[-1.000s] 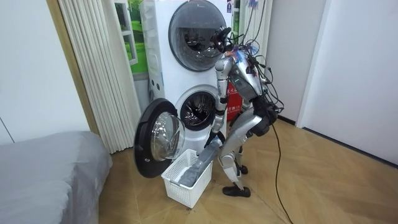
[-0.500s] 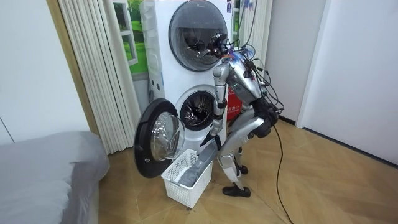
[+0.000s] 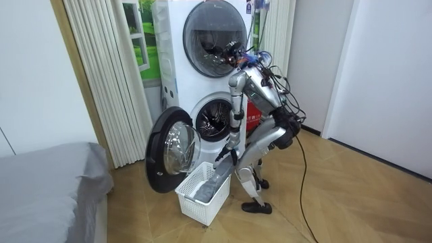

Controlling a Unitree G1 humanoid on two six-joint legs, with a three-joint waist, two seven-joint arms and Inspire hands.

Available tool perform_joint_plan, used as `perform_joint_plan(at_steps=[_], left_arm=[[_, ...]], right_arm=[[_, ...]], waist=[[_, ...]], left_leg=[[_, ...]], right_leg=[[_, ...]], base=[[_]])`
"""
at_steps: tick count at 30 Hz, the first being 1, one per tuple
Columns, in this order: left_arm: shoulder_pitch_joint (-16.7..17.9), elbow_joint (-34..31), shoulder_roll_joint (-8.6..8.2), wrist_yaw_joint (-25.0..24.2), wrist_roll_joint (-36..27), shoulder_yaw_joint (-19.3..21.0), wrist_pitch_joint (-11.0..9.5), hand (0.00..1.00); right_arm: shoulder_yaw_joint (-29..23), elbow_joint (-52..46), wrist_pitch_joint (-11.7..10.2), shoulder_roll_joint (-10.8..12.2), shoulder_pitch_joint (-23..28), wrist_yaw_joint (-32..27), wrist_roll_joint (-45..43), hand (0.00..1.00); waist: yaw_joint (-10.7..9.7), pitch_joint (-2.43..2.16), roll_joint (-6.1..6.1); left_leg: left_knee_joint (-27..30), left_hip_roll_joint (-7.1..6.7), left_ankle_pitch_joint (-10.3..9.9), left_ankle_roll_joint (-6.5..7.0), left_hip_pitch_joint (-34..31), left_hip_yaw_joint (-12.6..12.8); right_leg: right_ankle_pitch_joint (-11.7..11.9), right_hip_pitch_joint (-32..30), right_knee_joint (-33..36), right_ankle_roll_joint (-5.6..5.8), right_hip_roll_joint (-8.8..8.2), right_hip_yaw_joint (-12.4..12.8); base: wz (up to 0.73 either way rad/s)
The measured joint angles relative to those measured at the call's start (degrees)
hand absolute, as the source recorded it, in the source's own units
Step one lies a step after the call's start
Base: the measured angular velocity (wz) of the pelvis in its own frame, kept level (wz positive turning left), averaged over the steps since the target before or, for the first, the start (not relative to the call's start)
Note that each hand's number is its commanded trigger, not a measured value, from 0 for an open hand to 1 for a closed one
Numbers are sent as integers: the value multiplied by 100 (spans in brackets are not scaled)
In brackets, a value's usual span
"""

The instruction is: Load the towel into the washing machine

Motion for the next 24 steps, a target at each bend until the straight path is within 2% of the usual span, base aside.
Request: perform_joint_plan(at_steps=[10,15,20,24], left_arm=[[-261,-1,42,133,2,42,0,100],[-255,-7,46,210,-1,2,-1,100],[-249,-7,52,237,-1,-16,0,100],[-98,-6,42,306,-7,-61,-3,100]], right_arm=[[-11,27,7,-90,-127,111,142,0],[-8,15,71,-196,-127,110,146,0],[5,20,125,-199,-124,103,183,0],[43,42,133,-164,-64,19,138,0]], waist=[[72,14,6],[72,13,4],[66,14,0],[36,40,-51]], left_leg=[[63,49,-87,-17,-165,-52],[55,41,-104,-15,-161,-52],[51,30,-104,-14,-139,-44],[49,34,-116,-6,52,-34]], right_leg=[[-45,-140,-1,4,81,-2],[-64,-136,-12,21,90,4],[-69,-109,-17,28,81,1],[-71,74,-25,31,81,9]], base=[[-4],[0],[0],[0]])
